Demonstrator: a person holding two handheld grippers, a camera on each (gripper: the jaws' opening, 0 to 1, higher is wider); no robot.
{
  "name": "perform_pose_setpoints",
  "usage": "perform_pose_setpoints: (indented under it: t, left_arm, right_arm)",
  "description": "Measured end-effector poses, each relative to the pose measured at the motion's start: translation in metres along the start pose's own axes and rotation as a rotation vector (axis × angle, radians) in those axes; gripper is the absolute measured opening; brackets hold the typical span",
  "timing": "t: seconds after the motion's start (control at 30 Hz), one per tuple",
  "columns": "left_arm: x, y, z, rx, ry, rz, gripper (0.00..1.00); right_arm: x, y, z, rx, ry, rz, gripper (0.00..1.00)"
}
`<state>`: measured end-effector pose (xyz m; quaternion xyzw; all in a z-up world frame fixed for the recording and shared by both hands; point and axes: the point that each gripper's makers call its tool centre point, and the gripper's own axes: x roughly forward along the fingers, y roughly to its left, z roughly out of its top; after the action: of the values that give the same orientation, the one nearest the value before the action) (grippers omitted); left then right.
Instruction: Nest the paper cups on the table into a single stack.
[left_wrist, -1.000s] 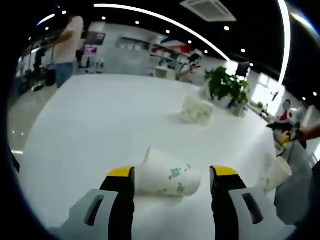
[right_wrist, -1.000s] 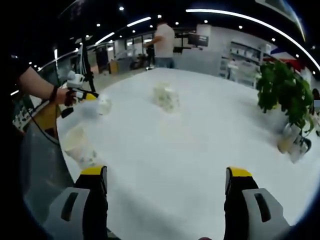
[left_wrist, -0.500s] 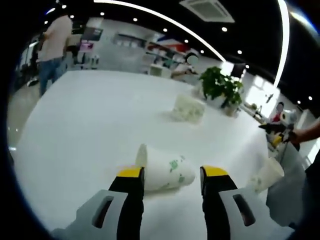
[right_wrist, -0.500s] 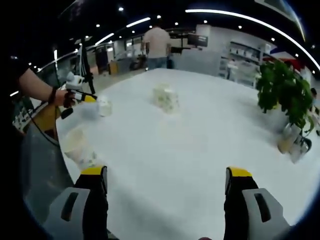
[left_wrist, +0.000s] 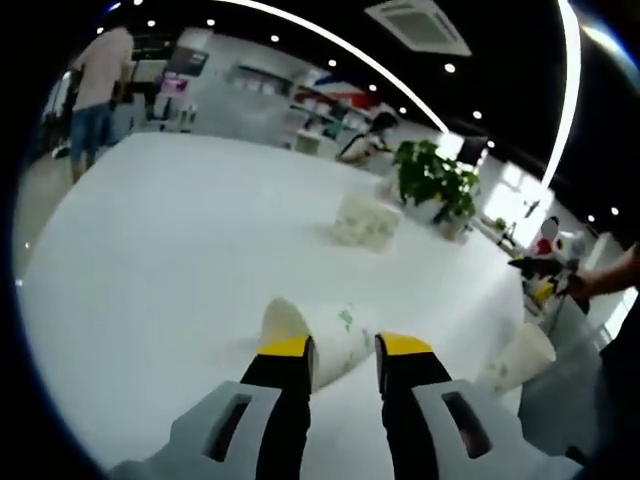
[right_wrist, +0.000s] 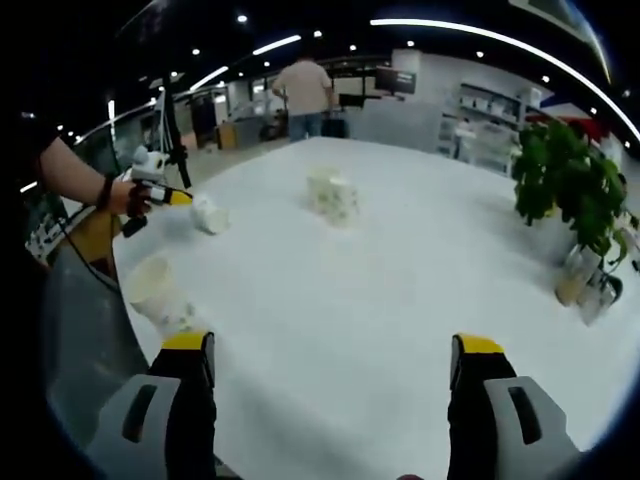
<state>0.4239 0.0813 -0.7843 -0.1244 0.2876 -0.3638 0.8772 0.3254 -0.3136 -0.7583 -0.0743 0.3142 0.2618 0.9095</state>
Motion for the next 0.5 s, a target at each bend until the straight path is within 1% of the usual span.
perform_pose_setpoints:
  t: [0.07,0.23,0.37,0.47,0.5]
  left_arm:
    - [0.0,-0.003,0.0,-0.017,-0.004,-0.012,0.17]
    - [0.002,-0.006,-0.002,-0.026,-0.001,-0.02,0.11]
    - [0.004,-0.009,-0.004,-0.051,-0.008,-0.03,0.06]
    - [0.007,-0.011,-0.006,-0.062,-0.009,-0.032,0.06]
    - [0.008,-0.011,-0.007,-0.079,-0.016,-0.034,0.05]
  right_arm:
    - [0.0,0.0,0.001,0.001,-0.001,0.001,0.97]
    - [-0.003,-0.002,0.004,-0.007,-0.004,0.0,0.96]
    - [-0.004,-0.002,0.003,-0.006,-0.003,-0.001,0.96]
    - [-0.005,-0.003,0.002,-0.005,-0.003,-0.002,0.96]
    - [-0.005,-0.003,0.001,-0.003,-0.003,-0.002,0.96]
